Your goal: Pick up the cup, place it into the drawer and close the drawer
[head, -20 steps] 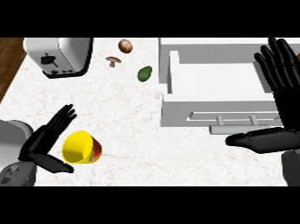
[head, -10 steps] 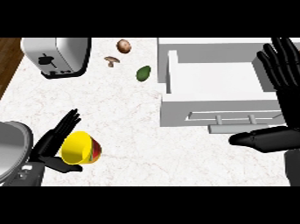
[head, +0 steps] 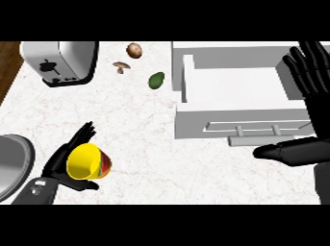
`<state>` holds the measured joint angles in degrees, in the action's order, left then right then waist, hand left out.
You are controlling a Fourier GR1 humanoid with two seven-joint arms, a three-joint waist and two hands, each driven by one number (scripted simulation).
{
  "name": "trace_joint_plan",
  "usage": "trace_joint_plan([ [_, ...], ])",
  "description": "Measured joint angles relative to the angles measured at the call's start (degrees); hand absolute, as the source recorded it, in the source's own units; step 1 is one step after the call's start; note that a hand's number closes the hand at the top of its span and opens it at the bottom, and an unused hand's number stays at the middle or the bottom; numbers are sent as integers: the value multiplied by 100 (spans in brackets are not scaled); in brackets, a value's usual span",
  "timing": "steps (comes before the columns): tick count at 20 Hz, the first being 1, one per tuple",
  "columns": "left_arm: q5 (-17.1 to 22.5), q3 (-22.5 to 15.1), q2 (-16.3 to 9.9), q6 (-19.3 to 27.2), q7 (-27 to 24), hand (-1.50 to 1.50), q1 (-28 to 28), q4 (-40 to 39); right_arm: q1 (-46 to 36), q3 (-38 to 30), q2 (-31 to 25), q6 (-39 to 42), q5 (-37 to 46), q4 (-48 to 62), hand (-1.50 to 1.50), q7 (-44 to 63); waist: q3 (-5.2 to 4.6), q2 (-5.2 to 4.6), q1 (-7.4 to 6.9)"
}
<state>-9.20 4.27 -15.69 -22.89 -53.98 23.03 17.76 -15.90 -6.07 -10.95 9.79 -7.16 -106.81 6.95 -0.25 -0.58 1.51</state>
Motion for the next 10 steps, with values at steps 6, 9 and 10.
trace_joint_plan([
  [6, -60, -67, 121, 51, -122, -150, 198, -222, -98, -38, -43, 26, -27, 35, -150, 24, 0, -4, 8],
  [9, -56, -89, 132, -16, -129, -150, 273, -298, -122, -95, -95, 68, -22, 143, -150, -48, -2, -13, 14],
  [10, -52, -100, 166, -52, -105, -150, 316, -321, -143, -82, -97, 63, -25, 107, -150, -7, -2, -13, 25],
])
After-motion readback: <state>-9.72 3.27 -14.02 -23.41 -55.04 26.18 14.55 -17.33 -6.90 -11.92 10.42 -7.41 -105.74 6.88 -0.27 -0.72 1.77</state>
